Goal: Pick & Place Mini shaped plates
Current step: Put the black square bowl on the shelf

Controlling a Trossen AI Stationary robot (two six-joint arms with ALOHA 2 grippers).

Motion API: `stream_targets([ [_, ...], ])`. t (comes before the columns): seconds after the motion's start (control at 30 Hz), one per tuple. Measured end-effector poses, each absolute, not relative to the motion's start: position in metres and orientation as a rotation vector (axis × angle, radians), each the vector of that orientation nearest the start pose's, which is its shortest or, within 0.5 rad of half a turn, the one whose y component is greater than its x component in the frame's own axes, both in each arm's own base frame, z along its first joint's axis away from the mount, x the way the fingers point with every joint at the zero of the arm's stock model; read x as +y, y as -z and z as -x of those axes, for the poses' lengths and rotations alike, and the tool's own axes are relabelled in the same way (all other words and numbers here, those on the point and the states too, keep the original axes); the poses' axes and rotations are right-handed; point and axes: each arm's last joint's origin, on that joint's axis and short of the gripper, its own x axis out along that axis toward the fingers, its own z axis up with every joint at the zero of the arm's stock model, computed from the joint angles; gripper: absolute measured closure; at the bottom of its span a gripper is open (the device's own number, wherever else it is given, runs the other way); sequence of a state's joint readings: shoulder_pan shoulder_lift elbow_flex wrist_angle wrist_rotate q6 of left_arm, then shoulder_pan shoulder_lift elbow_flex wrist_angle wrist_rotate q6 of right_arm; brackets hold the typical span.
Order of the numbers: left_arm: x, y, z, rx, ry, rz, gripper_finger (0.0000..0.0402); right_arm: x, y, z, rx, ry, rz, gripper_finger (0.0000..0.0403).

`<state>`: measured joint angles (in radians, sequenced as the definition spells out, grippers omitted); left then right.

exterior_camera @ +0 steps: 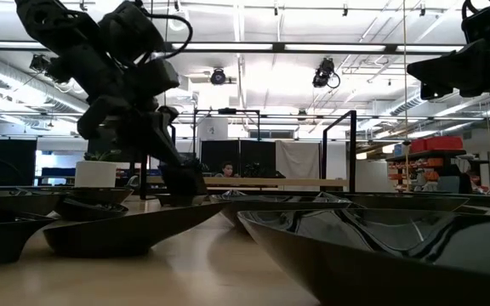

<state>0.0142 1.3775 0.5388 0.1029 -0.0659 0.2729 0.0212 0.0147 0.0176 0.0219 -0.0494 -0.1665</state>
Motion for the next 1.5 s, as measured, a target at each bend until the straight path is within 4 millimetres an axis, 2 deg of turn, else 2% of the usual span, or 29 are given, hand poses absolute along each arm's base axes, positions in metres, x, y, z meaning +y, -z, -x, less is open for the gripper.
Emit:
stream_targets([
  [0.27, -0.008, -0.157, -0.249, 0.731, 0.036, -0.294, 0.0401, 0.003, -0.170, -0.097, -0.030, -0.068, 0.167, 0.0376],
  [0.6, -0.023, -0.158, -0.248, 0.728, -0.039, -0.378, 0.0401, 0.003, -0.170, -0.097, -0.030, -0.068, 0.166, 0.0376],
  [0.93, -0.016, -0.158, -0.248, 0.735, -0.121, -0.406, 0.0401, 0.003, -0.170, -0.097, -0.030, -0.068, 0.166, 0.0376],
  [1.13, -0.022, -0.160, -0.246, 0.747, -0.257, -0.575, 0.0401, 0.003, -0.170, -0.097, -0.030, -0.068, 0.167, 0.0376],
  [1.3, -0.025, -0.163, -0.246, 0.734, -0.333, -0.647, 0.0401, 0.003, -0.170, -0.097, -0.030, -0.068, 0.167, 0.0376],
  [1.5, -0.011, -0.174, -0.250, 0.689, -0.425, -0.706, 0.0401, 0.003, -0.170, -0.097, -0.030, -0.068, 0.167, 0.0376],
])
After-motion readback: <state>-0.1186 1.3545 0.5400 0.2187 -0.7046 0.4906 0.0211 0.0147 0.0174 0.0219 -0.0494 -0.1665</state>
